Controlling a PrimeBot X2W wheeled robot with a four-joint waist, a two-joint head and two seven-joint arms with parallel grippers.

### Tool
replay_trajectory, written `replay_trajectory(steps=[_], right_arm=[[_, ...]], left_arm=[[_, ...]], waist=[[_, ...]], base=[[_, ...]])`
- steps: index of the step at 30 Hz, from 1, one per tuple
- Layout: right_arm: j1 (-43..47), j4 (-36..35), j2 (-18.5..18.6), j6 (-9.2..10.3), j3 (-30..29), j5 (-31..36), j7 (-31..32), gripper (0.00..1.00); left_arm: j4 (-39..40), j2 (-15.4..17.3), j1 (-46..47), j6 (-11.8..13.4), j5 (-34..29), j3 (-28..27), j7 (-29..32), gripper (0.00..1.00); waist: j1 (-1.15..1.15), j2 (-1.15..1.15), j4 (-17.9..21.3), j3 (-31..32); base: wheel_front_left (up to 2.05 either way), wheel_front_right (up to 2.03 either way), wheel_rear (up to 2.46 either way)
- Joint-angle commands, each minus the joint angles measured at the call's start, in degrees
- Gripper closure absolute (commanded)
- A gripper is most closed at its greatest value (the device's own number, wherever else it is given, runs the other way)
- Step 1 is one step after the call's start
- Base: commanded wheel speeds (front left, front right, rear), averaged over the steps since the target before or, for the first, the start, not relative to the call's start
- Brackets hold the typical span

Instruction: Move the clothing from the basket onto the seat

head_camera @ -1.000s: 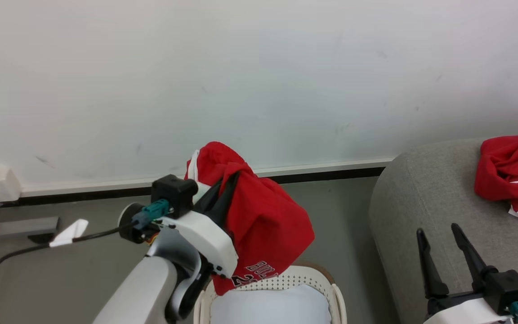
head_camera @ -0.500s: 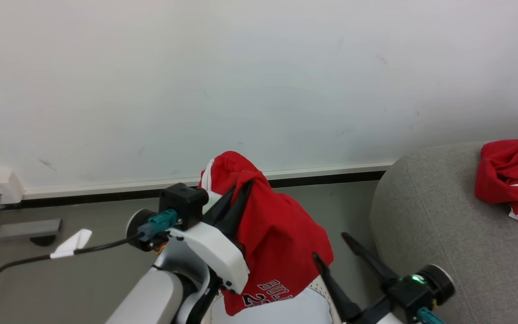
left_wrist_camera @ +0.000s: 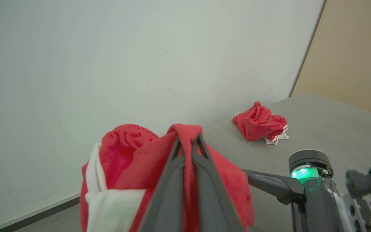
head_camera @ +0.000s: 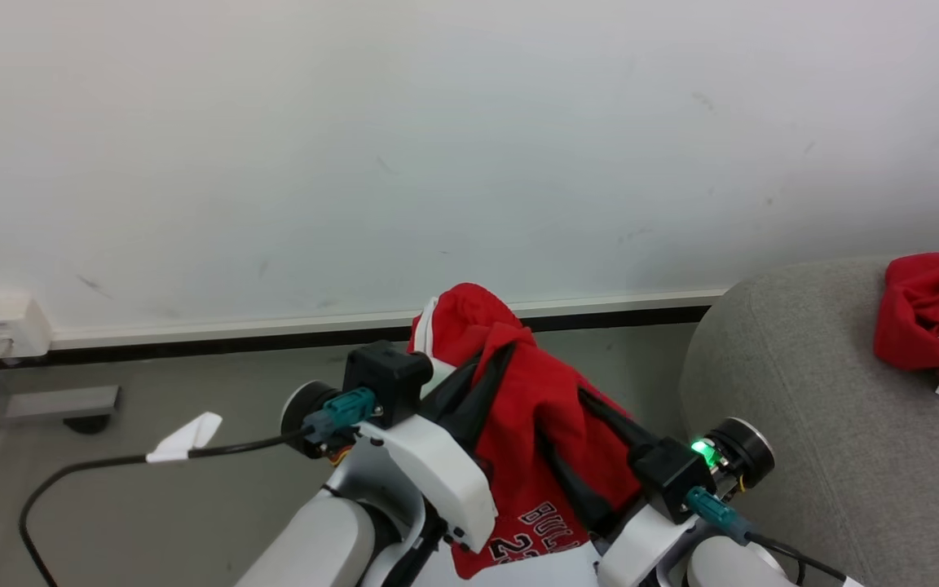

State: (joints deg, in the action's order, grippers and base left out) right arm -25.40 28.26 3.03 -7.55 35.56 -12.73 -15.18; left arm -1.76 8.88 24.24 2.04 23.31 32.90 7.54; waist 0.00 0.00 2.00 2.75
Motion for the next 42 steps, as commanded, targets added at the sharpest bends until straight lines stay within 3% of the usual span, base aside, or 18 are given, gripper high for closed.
replay_trajectory(steps=[1, 9, 10, 11, 12, 13, 23, 30, 42], right_arm=[[-1.5, 1.7, -0.2, 0.13, 1.4, -0.8, 0.0, 1.0], [-2.6, 2.0, 0.0, 0.13, 0.0, -5.7, 0.1, 1.0], [-2.6, 2.1, -0.1, 0.13, -1.3, -5.9, 0.1, 1.0], [-2.7, 2.1, -0.1, 0.13, -1.9, -5.8, 0.0, 1.0], [-2.8, 2.0, 0.0, 0.13, -2.6, -5.7, 0.1, 1.0], [-2.8, 1.8, 0.0, 0.13, -3.3, -5.7, 0.1, 1.0], [-2.1, 0.9, -0.1, 0.13, -11.3, -2.9, 0.0, 1.0], [-2.3, -0.5, 0.3, 0.13, -16.7, -0.9, 0.0, 1.0], [-1.6, -2.9, 2.4, 0.13, -20.0, -0.3, 0.0, 1.0]], left_arm=[[-0.5, -0.2, 0.5, -0.2, 1.0, 0.2, -0.2, 1.0], [-2.5, 0.2, 0.3, 0.1, 1.0, 0.1, -1.1, 0.98], [-2.9, 0.4, 0.0, 0.2, 1.0, 0.0, -1.5, 0.72], [-3.1, 0.6, -0.1, 0.4, 0.8, -0.2, -1.8, 0.54], [-3.4, 0.7, -0.2, 0.4, 0.6, -0.2, -2.3, 0.14], [-3.7, 0.9, -0.3, 0.5, 0.2, -0.2, -2.5, 0.0], [-7.5, 1.6, -2.3, 0.3, -1.5, 1.5, -6.2, 0.0], [-11.2, 0.0, -3.0, -0.7, -1.3, 3.3, -8.5, 0.0], [-14.2, -2.1, -2.7, -1.5, -0.7, 5.6, -11.0, 0.0]], waist=[[0.0, 0.0, -0.4, -0.1], [0.0, 0.0, -1.3, -0.5], [0.0, 0.0, -1.2, -0.6], [0.0, 0.0, -1.1, -0.6], [0.0, 0.0, -1.0, -0.7], [0.0, 0.0, -0.8, -0.7], [0.0, 0.0, 1.4, -1.0], [0.0, 0.0, 4.2, -1.3], [0.0, 0.0, 11.4, -2.3]], base=[[0.0, 0.0, 0.0], [0.0, 0.0, 0.0], [0.0, 0.0, 0.0], [0.0, 0.0, 0.0], [0.0, 0.0, 0.0], [0.0, 0.0, 0.0], [0.0, 0.0, 0.0], [0.0, 0.0, 0.0], [0.0, 0.0, 0.0]])
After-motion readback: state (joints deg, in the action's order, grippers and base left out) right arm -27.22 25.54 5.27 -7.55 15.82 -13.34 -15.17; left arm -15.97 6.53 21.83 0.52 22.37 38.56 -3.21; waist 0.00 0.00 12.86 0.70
